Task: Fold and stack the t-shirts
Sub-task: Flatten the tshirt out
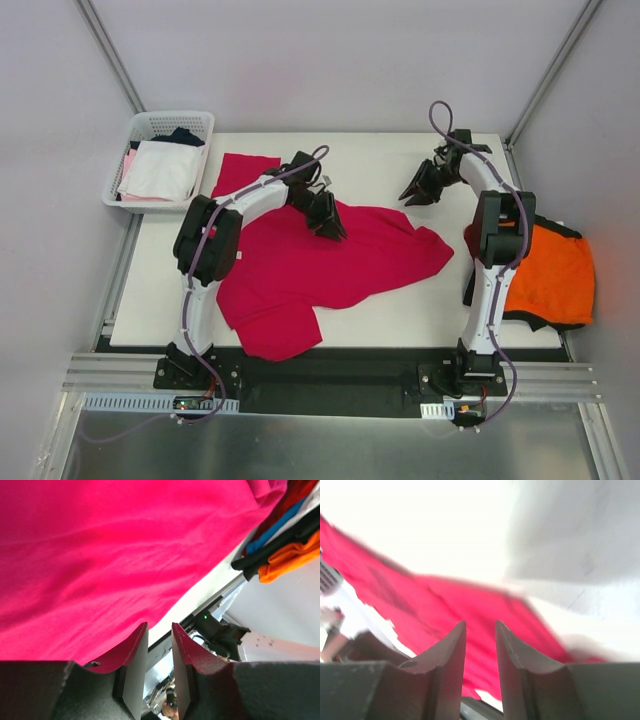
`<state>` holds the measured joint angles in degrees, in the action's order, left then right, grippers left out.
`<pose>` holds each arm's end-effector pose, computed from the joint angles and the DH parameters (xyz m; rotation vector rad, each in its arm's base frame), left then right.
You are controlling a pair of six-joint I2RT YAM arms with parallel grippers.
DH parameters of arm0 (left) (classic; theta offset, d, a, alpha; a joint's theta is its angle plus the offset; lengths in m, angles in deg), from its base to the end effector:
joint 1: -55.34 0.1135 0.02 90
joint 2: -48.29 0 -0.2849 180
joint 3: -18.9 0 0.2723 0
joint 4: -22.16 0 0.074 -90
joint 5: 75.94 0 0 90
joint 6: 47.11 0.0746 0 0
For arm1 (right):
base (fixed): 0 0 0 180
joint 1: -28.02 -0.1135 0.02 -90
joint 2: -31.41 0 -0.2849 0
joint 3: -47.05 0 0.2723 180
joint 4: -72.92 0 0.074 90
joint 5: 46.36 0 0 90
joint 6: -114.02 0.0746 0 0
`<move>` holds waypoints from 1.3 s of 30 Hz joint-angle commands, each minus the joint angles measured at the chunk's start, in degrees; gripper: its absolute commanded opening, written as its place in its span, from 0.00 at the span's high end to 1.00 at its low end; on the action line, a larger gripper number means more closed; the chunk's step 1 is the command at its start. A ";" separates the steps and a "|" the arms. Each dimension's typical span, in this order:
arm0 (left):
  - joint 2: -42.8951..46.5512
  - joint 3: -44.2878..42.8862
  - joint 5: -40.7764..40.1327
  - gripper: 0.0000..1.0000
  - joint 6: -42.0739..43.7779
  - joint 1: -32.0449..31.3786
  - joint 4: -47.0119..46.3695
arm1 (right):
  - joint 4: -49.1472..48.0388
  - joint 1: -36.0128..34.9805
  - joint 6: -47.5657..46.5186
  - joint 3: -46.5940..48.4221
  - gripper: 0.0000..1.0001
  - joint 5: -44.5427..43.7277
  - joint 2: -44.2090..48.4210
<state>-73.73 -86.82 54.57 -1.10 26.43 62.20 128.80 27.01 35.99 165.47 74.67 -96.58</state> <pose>0.4185 -0.2865 0.1698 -0.0572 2.7996 -1.3262 0.5204 0.0476 0.1673 0.0944 2.6725 0.8019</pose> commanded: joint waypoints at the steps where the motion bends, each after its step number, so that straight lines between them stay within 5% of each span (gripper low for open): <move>1: 3.19 -1.32 2.91 0.75 0.21 -0.45 0.46 | -1.23 3.82 1.83 7.23 0.66 1.93 -4.72; 7: 4.77 1.40 3.43 0.74 1.18 -0.10 0.38 | -0.88 4.18 0.69 9.45 0.64 2.28 -7.63; 23: 5.47 3.52 3.26 0.75 2.94 1.22 0.46 | -5.89 1.54 1.39 -6.10 0.64 5.09 0.27; 31: 6.96 5.01 2.38 0.75 3.91 1.22 0.46 | -6.42 -1.70 2.71 -4.36 0.64 6.41 -2.53; 34: 8.28 6.77 1.41 0.75 4.52 1.22 0.46 | -7.56 -3.11 4.46 -2.24 0.74 6.77 -4.47; 35: 8.63 7.73 1.24 0.75 4.70 1.22 0.46 | -8.34 -3.38 5.16 -1.98 0.93 6.77 -4.73; 36: 8.90 8.26 0.98 0.75 4.79 1.31 0.46 | -9.05 -3.55 6.04 -1.54 0.98 6.77 -4.99; 39: 9.78 9.40 0.18 0.75 5.23 1.31 0.46 | -9.32 -3.73 6.49 -0.92 0.99 5.80 -4.74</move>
<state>-68.64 -78.84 56.01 2.05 27.31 62.22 121.05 23.97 40.51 161.97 80.09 -101.58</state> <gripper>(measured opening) 0.254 0.026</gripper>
